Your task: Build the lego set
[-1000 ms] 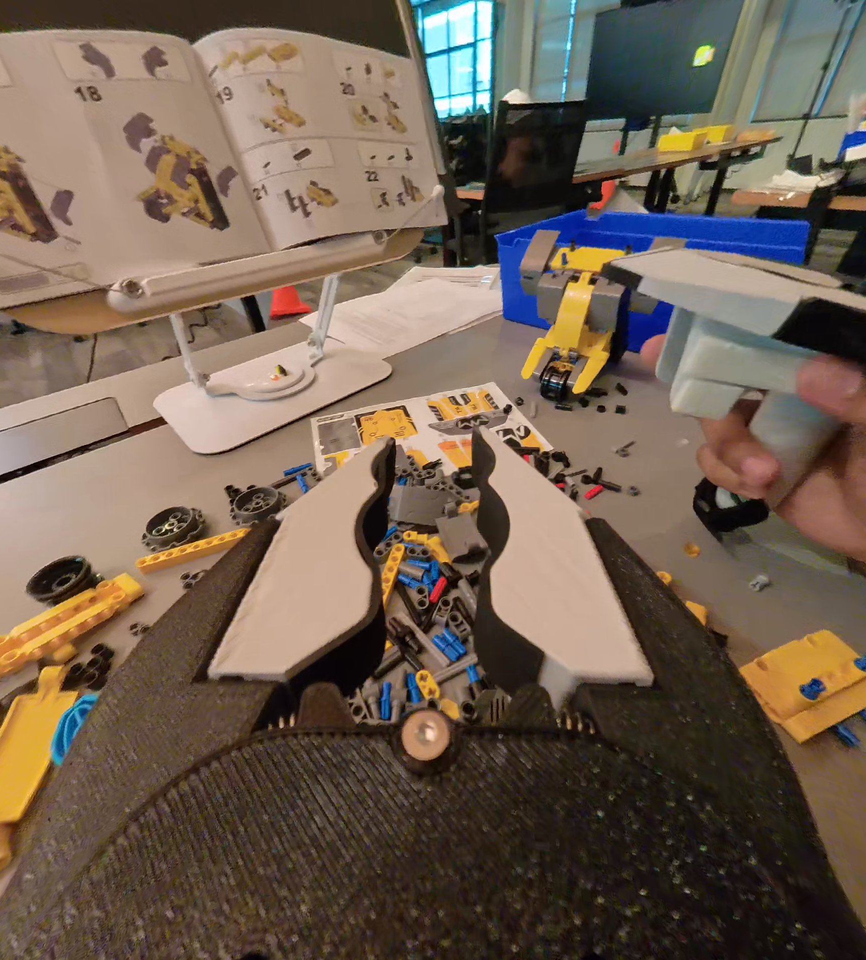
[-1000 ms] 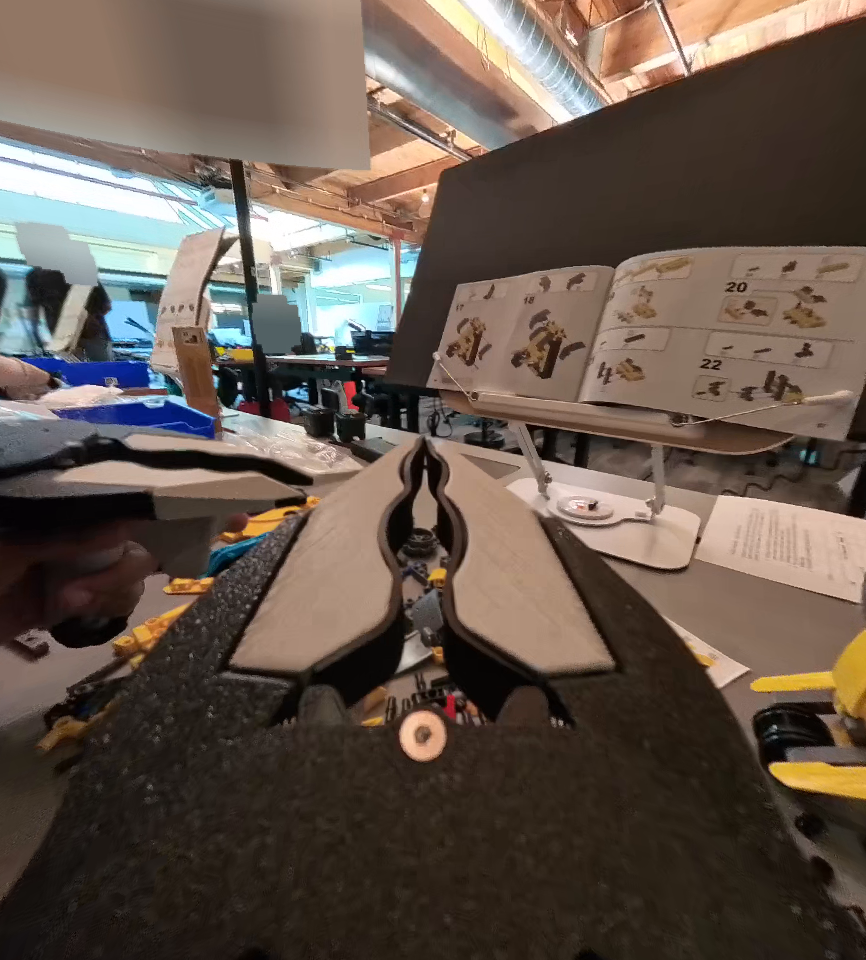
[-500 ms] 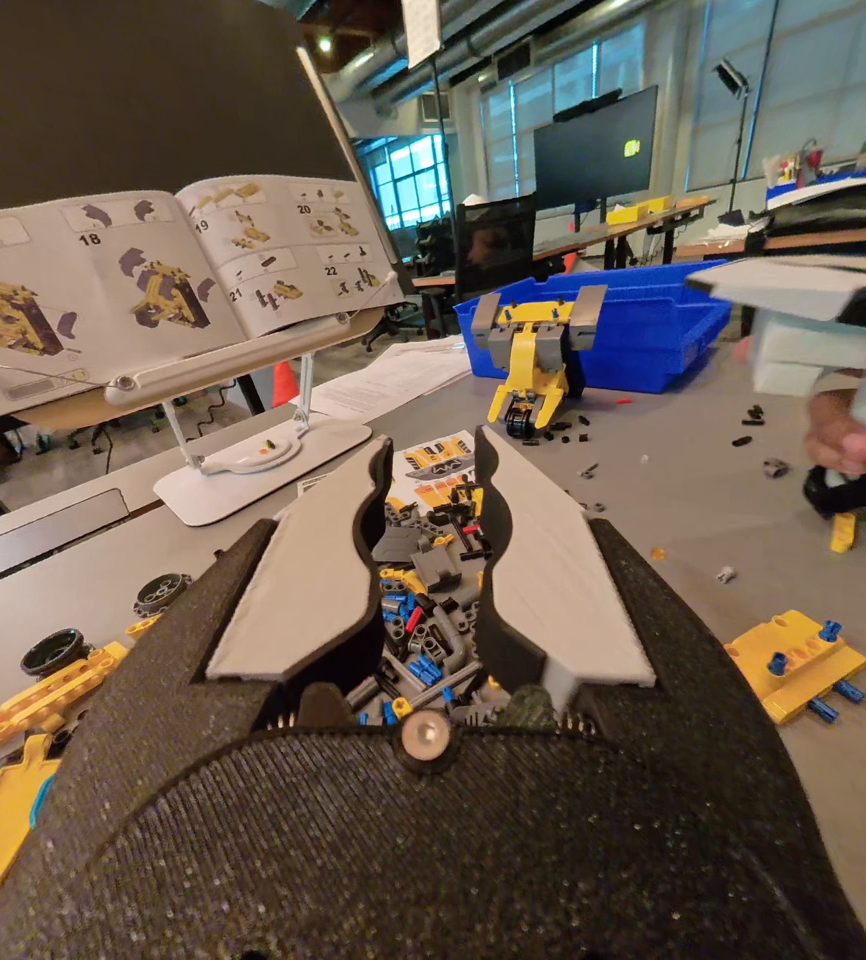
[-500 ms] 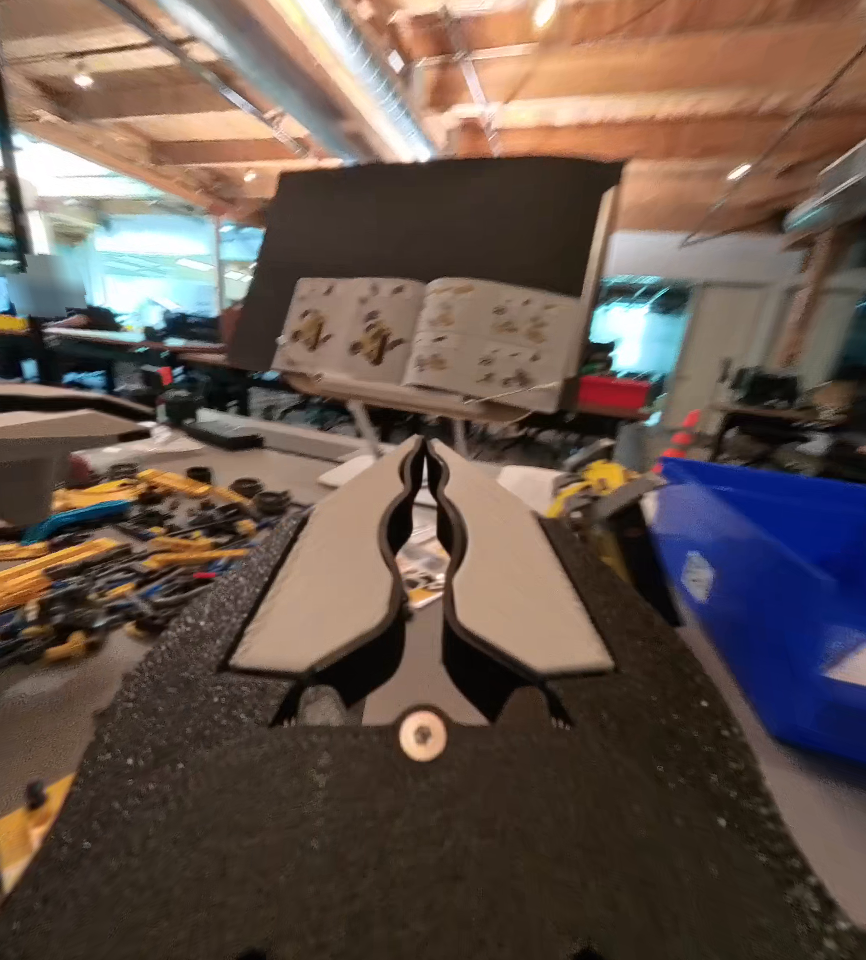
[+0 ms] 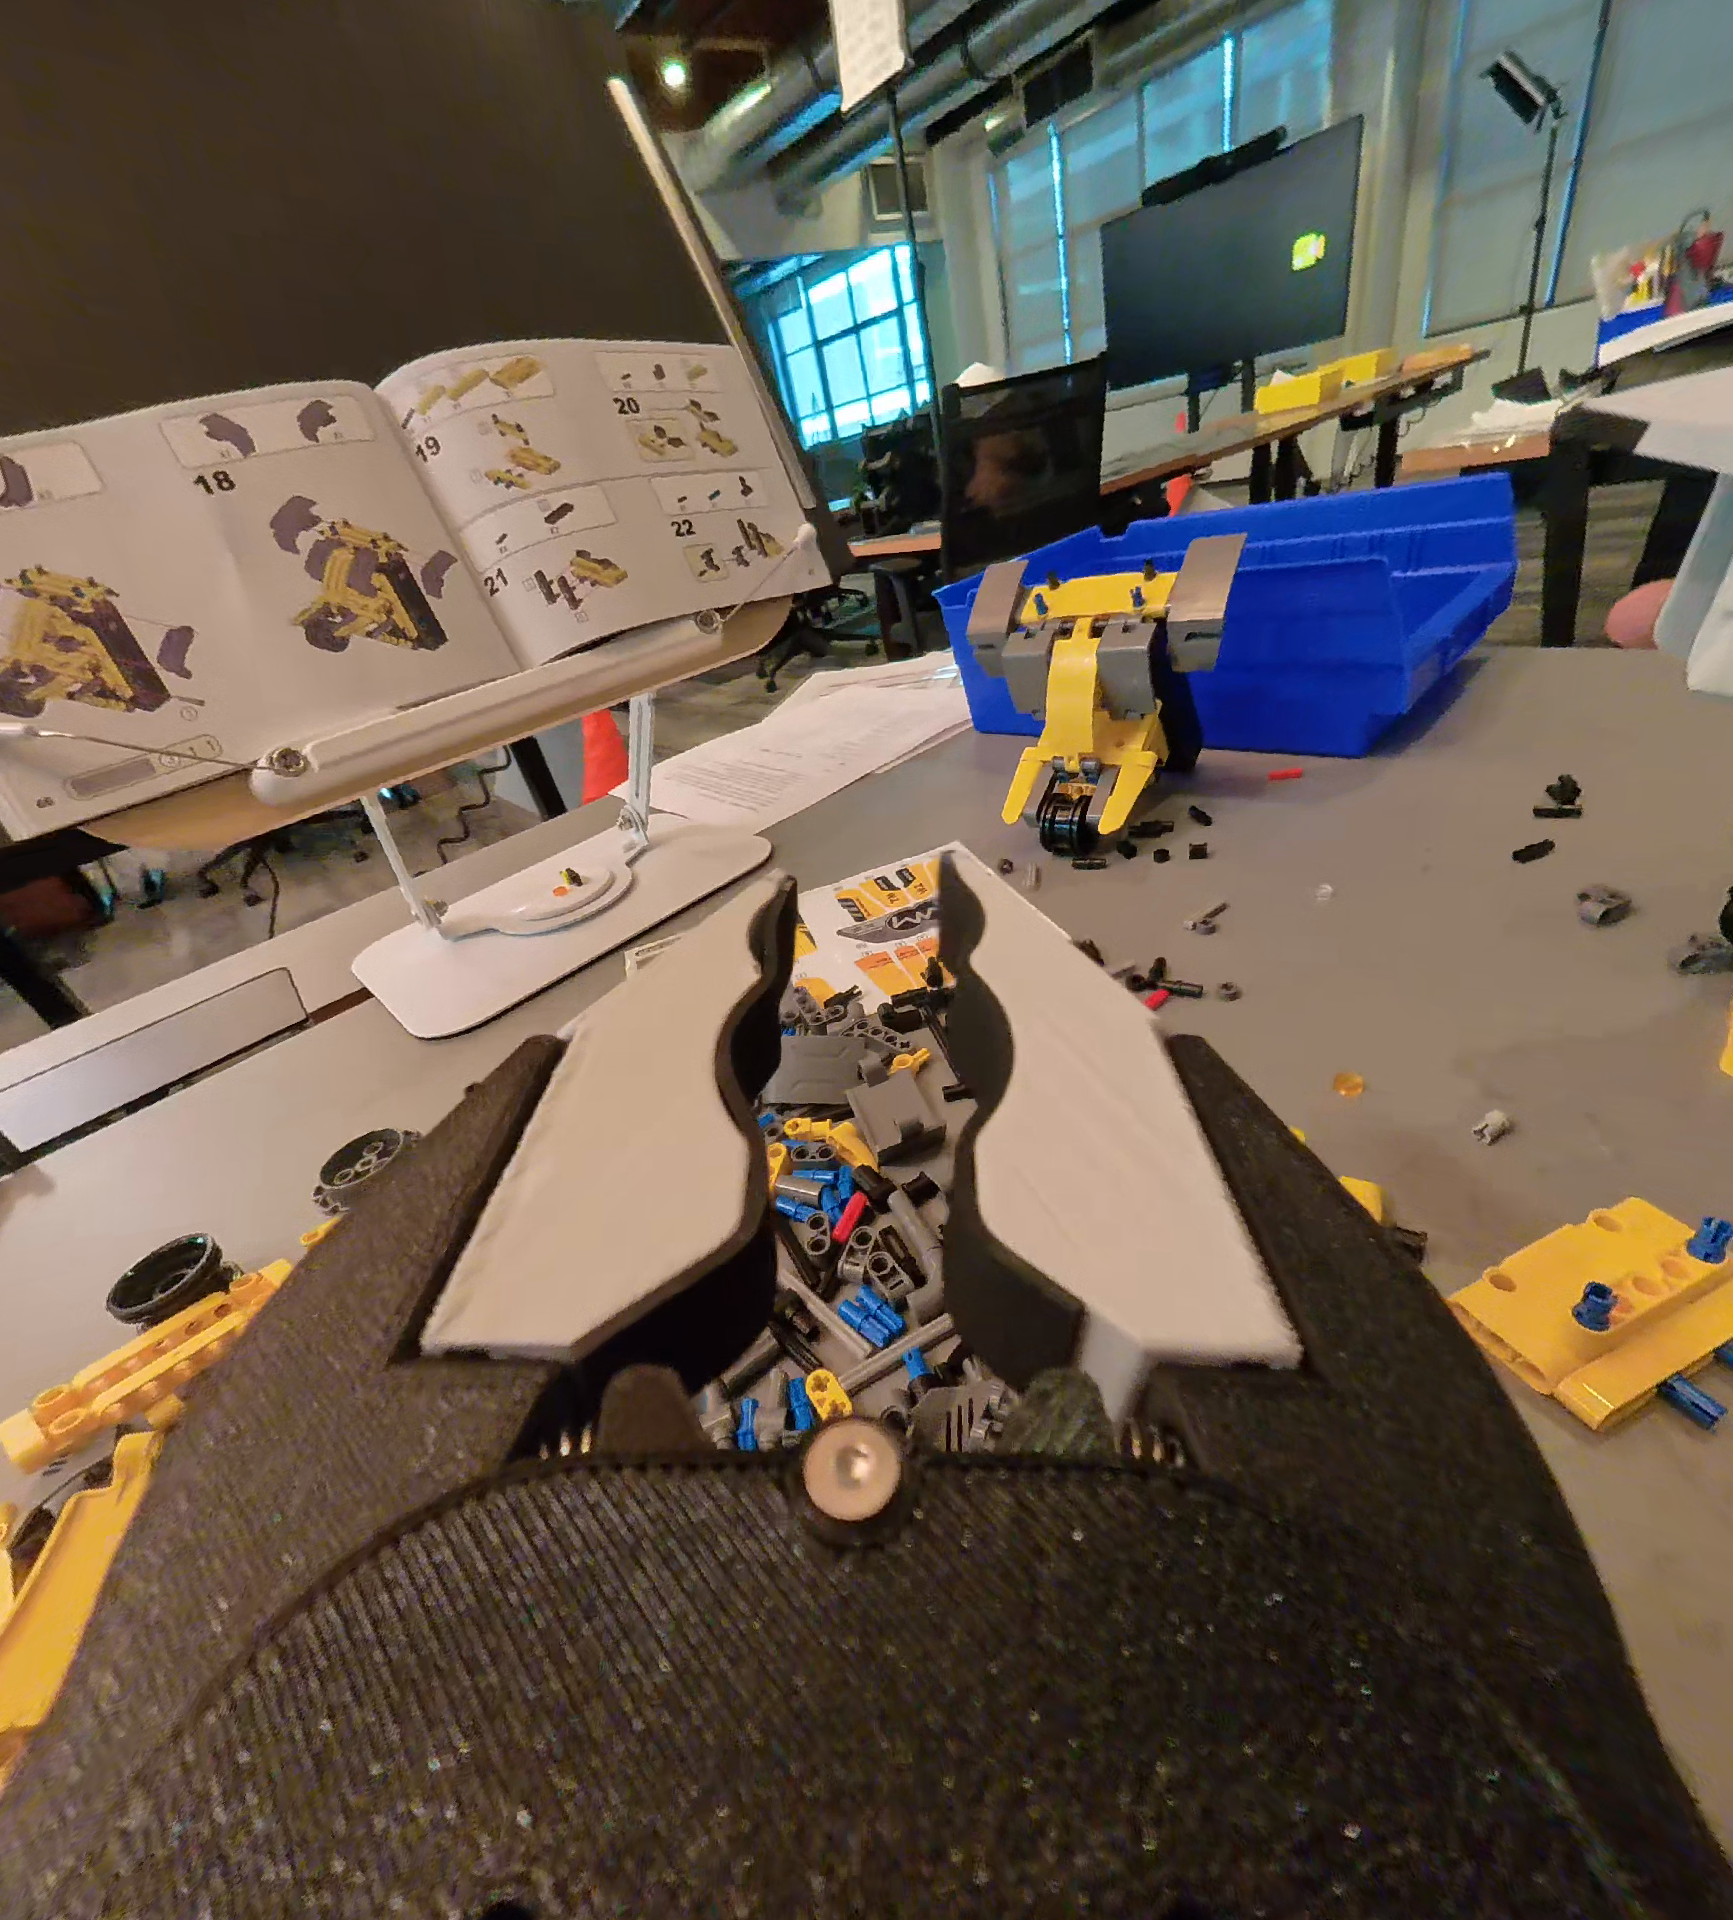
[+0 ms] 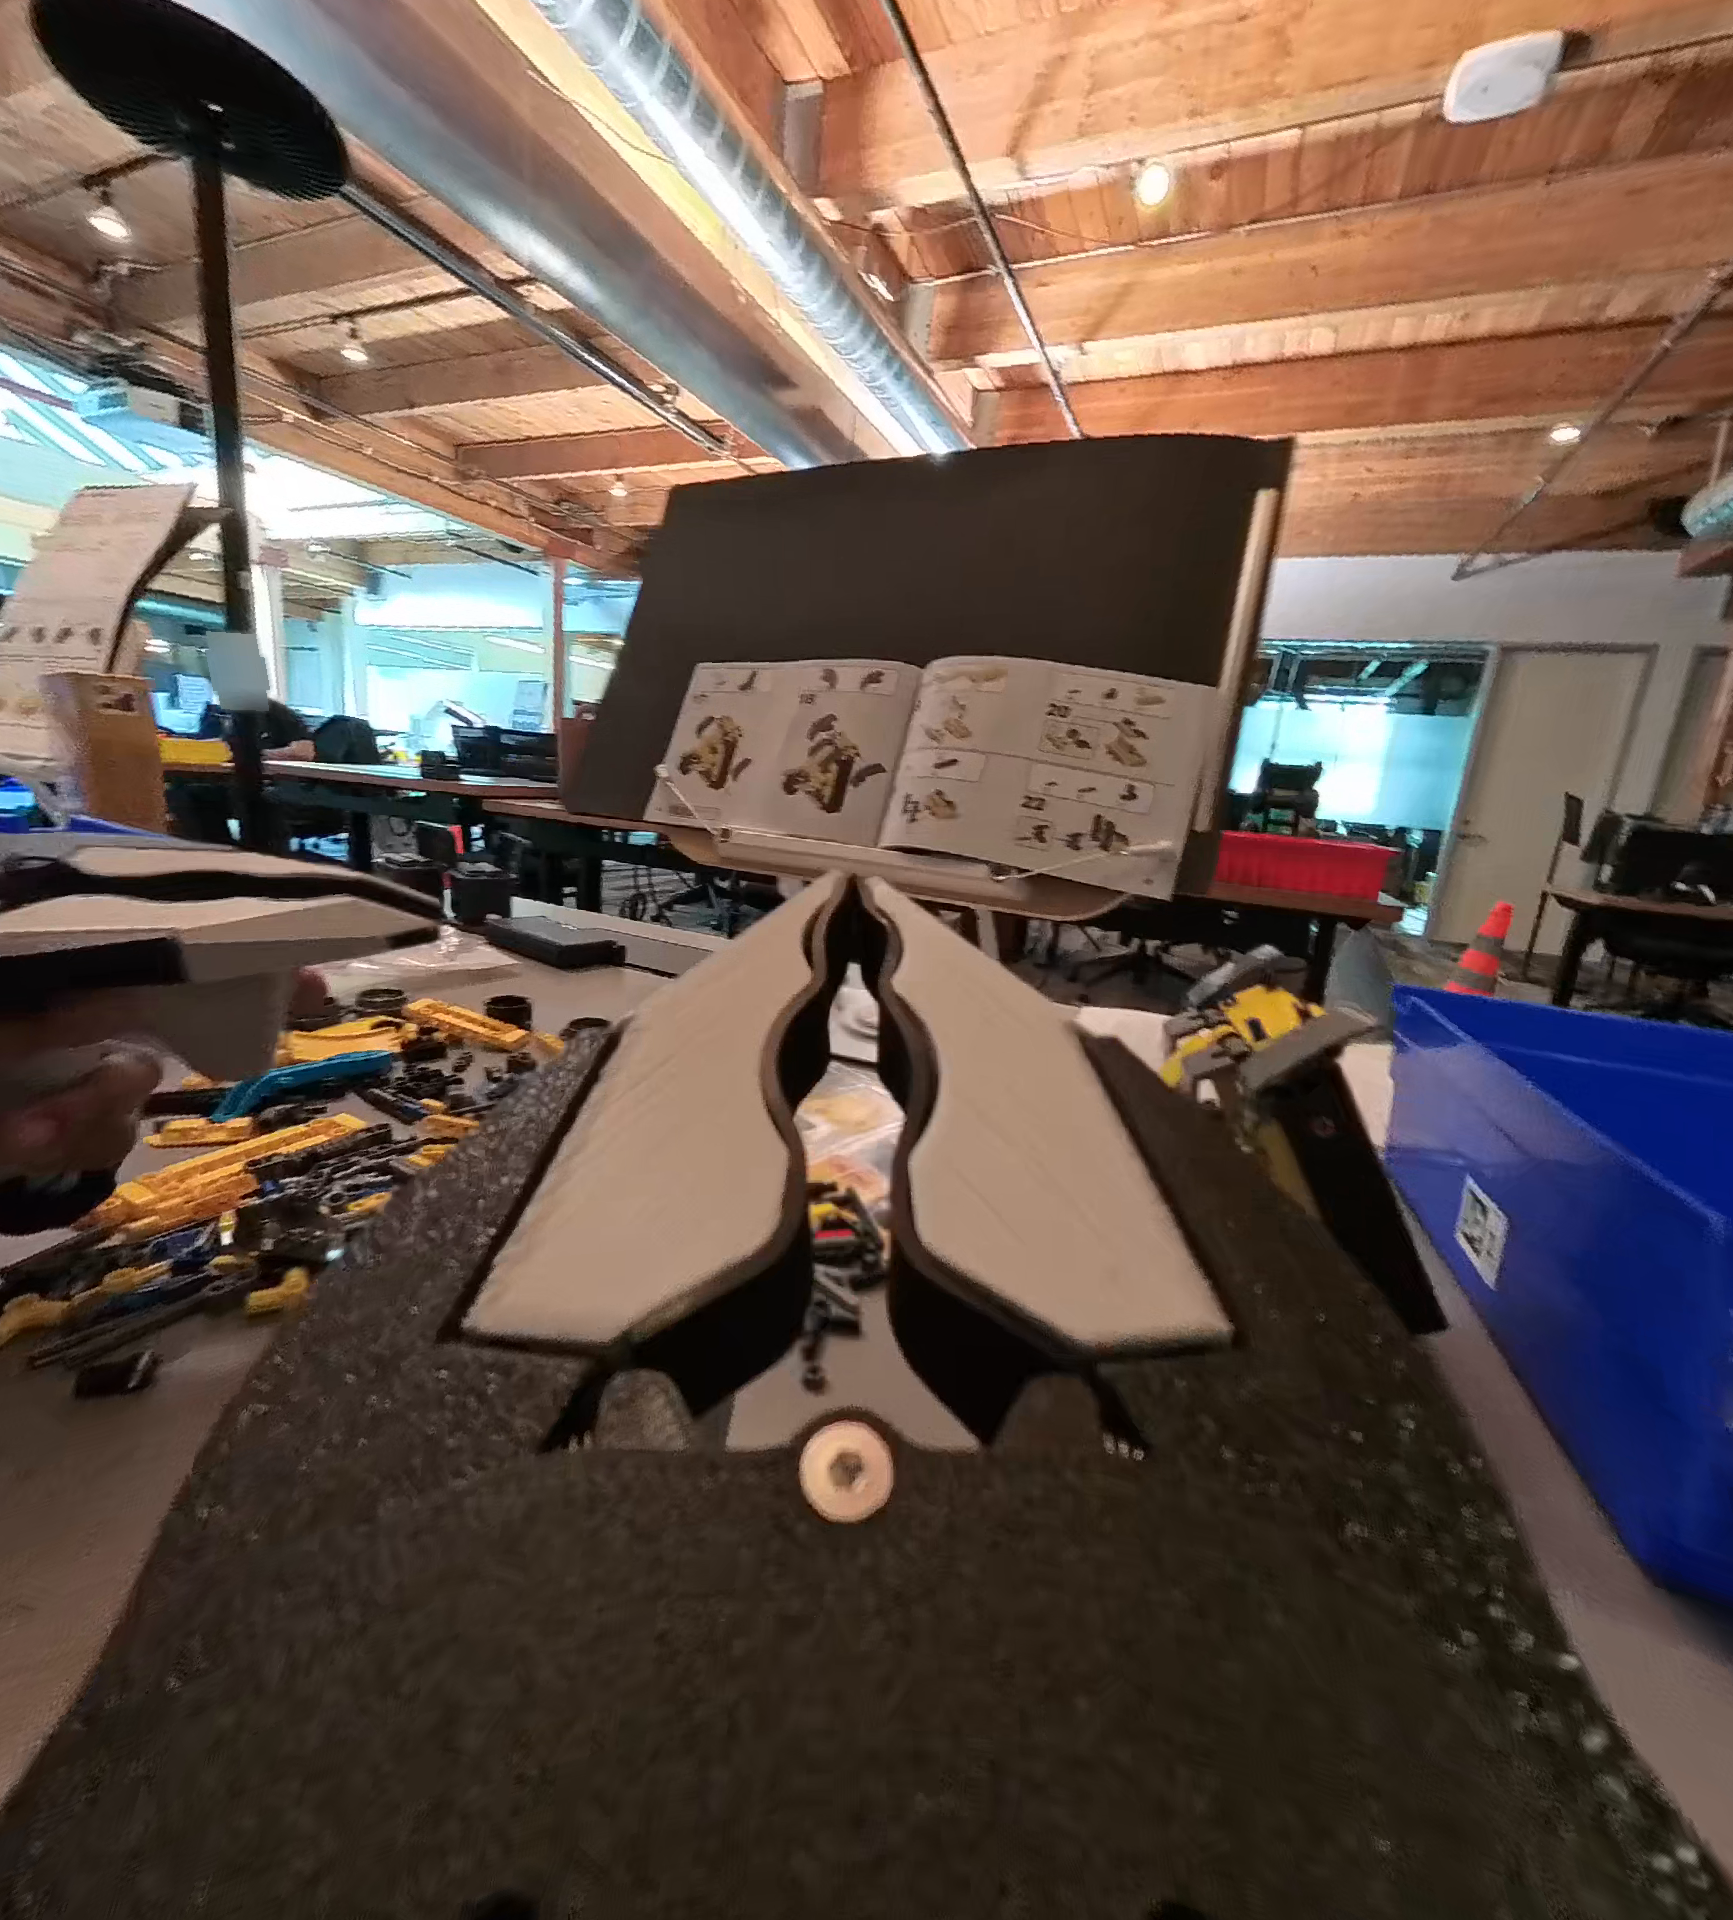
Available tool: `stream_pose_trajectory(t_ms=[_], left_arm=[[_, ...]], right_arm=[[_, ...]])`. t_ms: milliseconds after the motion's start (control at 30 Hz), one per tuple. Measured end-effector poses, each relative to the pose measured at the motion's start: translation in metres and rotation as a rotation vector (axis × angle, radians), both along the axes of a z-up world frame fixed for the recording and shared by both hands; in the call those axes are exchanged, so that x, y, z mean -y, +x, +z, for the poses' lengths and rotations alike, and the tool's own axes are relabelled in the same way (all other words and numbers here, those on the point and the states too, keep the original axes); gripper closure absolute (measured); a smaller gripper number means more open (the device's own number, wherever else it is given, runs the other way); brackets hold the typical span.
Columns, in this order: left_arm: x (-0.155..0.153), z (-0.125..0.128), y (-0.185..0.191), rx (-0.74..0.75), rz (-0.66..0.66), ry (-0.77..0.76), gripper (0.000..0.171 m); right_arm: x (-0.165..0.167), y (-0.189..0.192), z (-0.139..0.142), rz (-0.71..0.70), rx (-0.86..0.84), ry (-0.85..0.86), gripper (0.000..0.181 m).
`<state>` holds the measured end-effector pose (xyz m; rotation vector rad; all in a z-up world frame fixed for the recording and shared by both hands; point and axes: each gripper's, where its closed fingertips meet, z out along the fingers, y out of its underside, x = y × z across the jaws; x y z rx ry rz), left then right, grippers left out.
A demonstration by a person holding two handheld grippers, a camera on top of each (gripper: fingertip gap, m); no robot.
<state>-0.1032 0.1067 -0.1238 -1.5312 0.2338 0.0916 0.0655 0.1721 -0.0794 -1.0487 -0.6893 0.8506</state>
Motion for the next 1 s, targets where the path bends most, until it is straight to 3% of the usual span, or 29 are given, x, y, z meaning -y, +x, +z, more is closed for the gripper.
stream_pose_trajectory(t_ms=[167, 667, 800, 867, 1000], left_arm=[[-0.002, -0.003, -0.001, 0.021, 0.009, -0.025, 0.157], [-0.002, -0.009, 0.011, 0.148, -0.095, -0.09, 0.158], [0.0, -0.006, 0.004, 0.242, -0.111, -0.09, 0.157], [-0.001, -0.005, 0.001, 0.267, -0.112, -0.087, 0.159], [-0.001, -0.009, 0.009, 0.31, -0.168, -0.134, 0.171]], right_arm=[[0.015, -0.008, 0.001, 0.035, 0.023, 0.051, 0.181], [0.007, -0.015, -0.004, 0.059, 0.03, -0.028, 0.181], [-0.016, -0.042, -0.012, 0.1, 0.233, -0.065, 0.181], [-0.028, -0.06, -0.01, 0.156, 0.291, -0.087, 0.181], [-0.009, -0.095, 0.002, 0.498, 0.317, -0.185, 0.181]])
